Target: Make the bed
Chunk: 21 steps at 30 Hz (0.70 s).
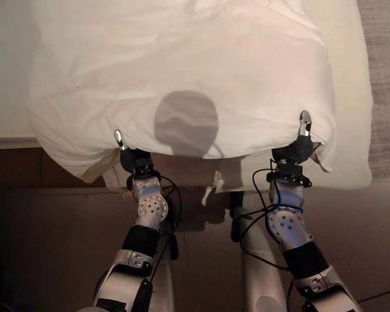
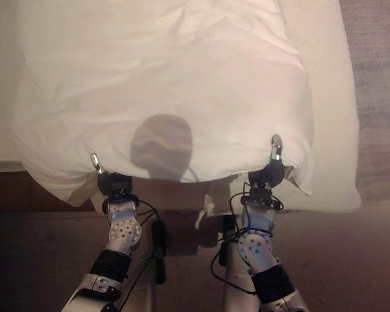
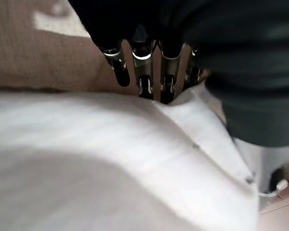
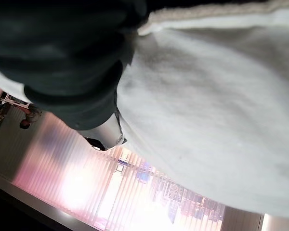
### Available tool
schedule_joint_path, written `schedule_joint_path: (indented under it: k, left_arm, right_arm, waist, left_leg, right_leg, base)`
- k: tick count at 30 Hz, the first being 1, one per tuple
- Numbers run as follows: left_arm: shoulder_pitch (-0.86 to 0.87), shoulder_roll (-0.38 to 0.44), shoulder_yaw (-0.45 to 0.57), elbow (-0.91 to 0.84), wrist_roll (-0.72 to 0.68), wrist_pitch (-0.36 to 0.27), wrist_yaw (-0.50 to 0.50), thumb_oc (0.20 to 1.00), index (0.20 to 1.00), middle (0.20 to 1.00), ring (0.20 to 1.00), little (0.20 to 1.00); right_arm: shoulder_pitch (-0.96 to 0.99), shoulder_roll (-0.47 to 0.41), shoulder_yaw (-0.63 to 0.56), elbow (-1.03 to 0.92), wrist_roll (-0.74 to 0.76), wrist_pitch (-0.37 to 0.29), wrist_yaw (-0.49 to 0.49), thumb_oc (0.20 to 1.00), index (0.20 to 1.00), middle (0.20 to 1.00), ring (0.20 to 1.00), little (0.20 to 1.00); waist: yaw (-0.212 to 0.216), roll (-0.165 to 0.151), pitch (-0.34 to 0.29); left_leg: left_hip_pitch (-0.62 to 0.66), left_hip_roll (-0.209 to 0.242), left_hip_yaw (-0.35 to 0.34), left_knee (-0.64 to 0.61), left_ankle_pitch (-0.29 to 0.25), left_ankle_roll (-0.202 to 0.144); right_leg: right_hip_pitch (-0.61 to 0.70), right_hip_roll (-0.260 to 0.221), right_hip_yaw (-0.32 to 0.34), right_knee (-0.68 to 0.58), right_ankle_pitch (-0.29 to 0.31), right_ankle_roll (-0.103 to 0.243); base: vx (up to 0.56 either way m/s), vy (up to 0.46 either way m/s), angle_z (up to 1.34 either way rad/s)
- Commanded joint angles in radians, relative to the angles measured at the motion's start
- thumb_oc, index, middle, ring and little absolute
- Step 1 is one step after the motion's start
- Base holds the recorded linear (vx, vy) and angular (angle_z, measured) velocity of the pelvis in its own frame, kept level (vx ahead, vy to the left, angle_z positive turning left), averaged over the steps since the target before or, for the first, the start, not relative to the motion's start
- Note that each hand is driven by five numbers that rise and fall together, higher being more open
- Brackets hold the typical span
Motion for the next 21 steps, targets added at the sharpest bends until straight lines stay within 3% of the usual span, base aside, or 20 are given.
schedule_joint_path:
  k: [1,5,6,7,8,21]
  left_arm:
    - [-0.072,0.046,0.003,0.006,0.051,-0.041,0.018,1.000,1.000,1.000,1.000,1.000]
    - [-0.059,0.067,0.013,-0.024,0.092,-0.039,0.060,1.000,1.000,1.000,1.000,1.000]
    - [-0.052,0.071,0.017,-0.029,0.104,-0.038,0.069,0.592,0.592,0.592,0.592,0.592]
    - [-0.046,0.074,0.021,-0.038,0.108,-0.042,0.071,0.366,0.366,0.366,0.366,0.366]
    - [-0.043,0.074,0.024,-0.048,0.112,-0.046,0.071,0.200,0.200,0.200,0.200,0.200]
    - [0.095,0.061,0.083,-0.221,0.154,-0.077,0.070,0.200,0.200,0.200,0.200,0.200]
  right_arm:
    - [0.027,-0.005,-0.026,-0.129,-0.014,-0.029,0.076,0.200,0.200,0.200,0.200,0.200]
    - [0.039,-0.011,-0.033,-0.140,-0.014,-0.038,0.056,0.200,0.200,0.200,0.200,0.200]
    - [0.041,-0.014,-0.035,-0.140,-0.017,-0.039,0.050,0.200,0.200,0.200,0.200,0.200]
    - [0.043,-0.016,-0.036,-0.142,-0.020,-0.039,0.048,0.200,0.200,0.200,0.200,0.200]
    - [0.043,-0.017,-0.039,-0.143,-0.023,-0.039,0.046,0.200,0.200,0.200,0.200,0.200]
    - [0.086,-0.031,-0.084,-0.154,-0.062,-0.025,0.002,0.200,0.200,0.200,0.200,0.200]
  waist:
    - [-0.009,-0.023,-0.065]
    - [-0.008,-0.018,-0.065]
    - [-0.007,-0.017,-0.065]
    - [-0.006,-0.015,-0.066]
    - [-0.006,-0.013,-0.067]
    - [0.021,0.021,-0.072]
  left_leg:
    - [-0.047,-0.044,0.028,0.049,-0.031,0.057]
    - [-0.043,-0.046,0.026,0.046,-0.026,0.058]
    - [-0.040,-0.047,0.026,0.044,-0.026,0.058]
    - [-0.039,-0.048,0.025,0.042,-0.025,0.058]
    - [-0.037,-0.048,0.025,0.040,-0.023,0.057]
    - [0.032,-0.051,0.012,-0.016,0.005,0.044]
  right_leg:
    - [0.054,0.050,0.003,-0.050,0.042,0.029]
    - [0.060,0.049,0.002,-0.057,0.047,0.029]
    - [0.064,0.049,0.002,-0.058,0.047,0.029]
    - [0.064,0.049,0.003,-0.058,0.047,0.029]
    - [0.065,0.049,0.003,-0.058,0.047,0.029]
    - [0.112,0.054,-0.010,-0.047,0.020,0.016]
  base:
    - [0.00,0.000,0.00]
    - [0.00,0.000,0.00]
    - [0.00,0.000,0.00]
    - [0.00,0.000,0.00]
    - [0.00,0.000,0.00]
    - [0.00,-0.036,-0.01]
